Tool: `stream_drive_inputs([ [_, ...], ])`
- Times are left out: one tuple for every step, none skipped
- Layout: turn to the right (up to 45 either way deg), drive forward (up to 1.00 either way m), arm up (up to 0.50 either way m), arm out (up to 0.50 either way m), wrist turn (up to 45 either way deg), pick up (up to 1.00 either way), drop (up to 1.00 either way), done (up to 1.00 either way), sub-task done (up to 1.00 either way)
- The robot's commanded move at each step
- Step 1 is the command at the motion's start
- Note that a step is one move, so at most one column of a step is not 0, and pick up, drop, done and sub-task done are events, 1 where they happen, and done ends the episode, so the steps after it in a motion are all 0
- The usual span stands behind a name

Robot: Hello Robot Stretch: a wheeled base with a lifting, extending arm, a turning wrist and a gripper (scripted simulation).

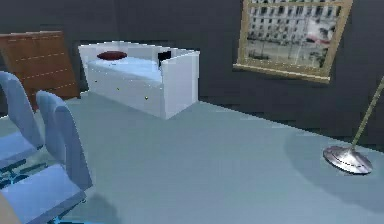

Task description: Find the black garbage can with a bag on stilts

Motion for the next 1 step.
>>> stream_drive_inputs([
  [0.0,1.00,0.00,0.00,0.0,0.00,0.00,0.00,0.00],
])
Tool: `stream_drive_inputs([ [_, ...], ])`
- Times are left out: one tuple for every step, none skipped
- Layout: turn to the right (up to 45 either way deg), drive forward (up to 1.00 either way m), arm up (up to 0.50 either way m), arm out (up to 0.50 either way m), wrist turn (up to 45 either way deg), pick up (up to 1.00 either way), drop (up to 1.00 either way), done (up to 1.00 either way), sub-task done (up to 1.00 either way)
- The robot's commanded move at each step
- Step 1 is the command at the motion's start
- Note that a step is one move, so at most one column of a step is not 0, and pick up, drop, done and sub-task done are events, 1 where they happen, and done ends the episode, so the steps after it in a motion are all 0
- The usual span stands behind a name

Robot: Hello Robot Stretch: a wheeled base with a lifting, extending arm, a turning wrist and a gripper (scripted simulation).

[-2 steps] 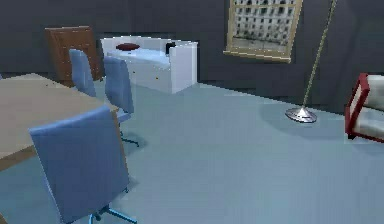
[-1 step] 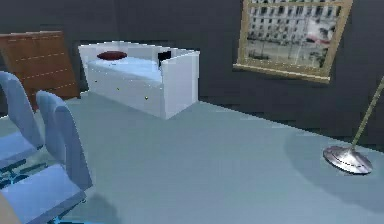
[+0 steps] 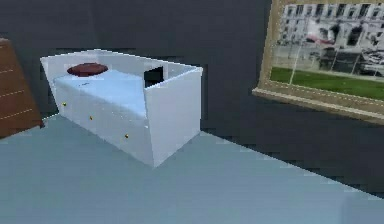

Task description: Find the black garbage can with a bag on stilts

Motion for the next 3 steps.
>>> stream_drive_inputs([
  [-6.0,0.00,0.00,0.00,0.0,0.00,0.00,0.00,0.00],
  [0.0,0.25,0.00,0.00,0.0,0.00,0.00,0.00,0.00],
  [-39.0,0.00,0.00,0.00,0.0,0.00,0.00,0.00,0.00],
])
